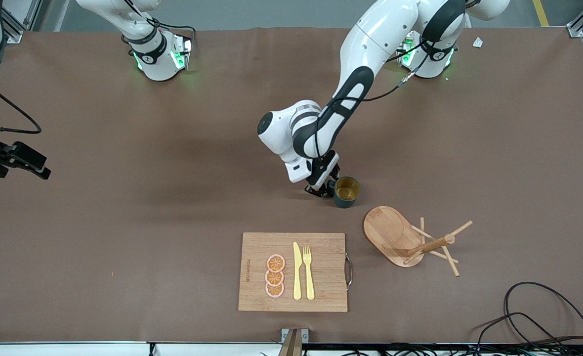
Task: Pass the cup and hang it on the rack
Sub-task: 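Grasp the teal mug by its handle with the left gripper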
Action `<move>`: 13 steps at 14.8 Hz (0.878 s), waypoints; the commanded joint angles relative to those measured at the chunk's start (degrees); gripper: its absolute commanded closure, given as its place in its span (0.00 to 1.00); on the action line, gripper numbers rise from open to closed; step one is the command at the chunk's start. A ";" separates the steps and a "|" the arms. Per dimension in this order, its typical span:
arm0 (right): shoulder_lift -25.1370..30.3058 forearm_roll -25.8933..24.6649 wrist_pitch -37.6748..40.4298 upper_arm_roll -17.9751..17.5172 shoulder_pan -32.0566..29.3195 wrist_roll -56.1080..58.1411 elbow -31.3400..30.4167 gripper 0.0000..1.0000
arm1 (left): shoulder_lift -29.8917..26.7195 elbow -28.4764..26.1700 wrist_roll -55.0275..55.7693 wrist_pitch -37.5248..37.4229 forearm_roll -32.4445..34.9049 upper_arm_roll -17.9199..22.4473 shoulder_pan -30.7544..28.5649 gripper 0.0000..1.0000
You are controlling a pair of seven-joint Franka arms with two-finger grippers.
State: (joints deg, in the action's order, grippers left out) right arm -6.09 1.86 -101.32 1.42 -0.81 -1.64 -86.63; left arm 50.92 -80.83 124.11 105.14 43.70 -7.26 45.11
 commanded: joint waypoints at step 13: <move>0.64 -0.89 2.45 -0.54 -1.12 0.15 1.73 0.00 | -8.89 1.38 -10.35 -2.05 -5.70 0.05 -2.47 1.00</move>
State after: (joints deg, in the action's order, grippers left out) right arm -6.09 1.74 -99.55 1.56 -0.94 -1.64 -84.88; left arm 46.64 -78.84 119.15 104.15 41.70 -7.20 44.33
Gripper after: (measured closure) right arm 0.000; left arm 0.789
